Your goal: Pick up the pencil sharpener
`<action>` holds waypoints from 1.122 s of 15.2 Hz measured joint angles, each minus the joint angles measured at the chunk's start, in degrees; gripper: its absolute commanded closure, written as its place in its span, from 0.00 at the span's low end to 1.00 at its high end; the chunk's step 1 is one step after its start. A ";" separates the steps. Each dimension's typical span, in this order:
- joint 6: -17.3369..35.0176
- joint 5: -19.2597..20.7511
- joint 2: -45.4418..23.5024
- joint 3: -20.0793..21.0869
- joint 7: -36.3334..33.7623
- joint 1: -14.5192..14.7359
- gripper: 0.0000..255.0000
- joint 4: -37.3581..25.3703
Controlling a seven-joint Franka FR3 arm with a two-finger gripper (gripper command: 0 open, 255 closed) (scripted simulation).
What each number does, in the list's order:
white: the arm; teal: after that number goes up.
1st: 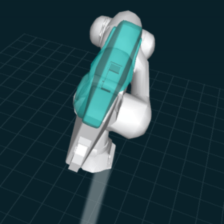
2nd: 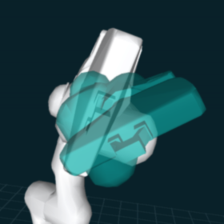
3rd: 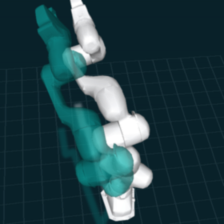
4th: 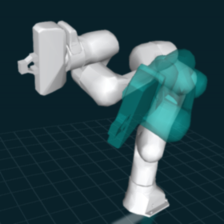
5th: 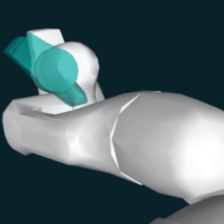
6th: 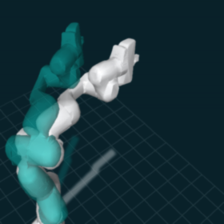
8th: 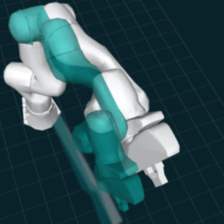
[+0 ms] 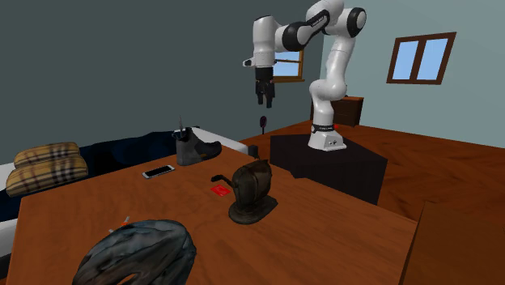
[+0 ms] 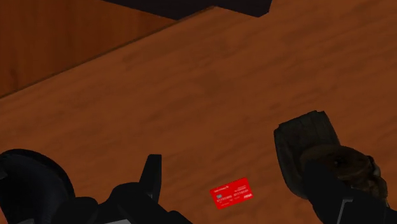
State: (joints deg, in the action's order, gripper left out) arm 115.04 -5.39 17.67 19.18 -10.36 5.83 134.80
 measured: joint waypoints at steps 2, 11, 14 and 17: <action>2.20 0.94 -3.51 1.70 -2.13 0.37 0.00 -1.51; 8.75 11.49 -24.35 6.47 -13.24 2.70 0.00 -15.14; 9.42 15.84 -31.53 6.74 -17.31 5.15 0.00 -20.90; 9.02 19.34 -37.61 6.33 -19.98 7.67 0.00 -26.81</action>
State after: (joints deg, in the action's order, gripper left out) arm 124.06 13.95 -19.93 25.51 -30.34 13.49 107.99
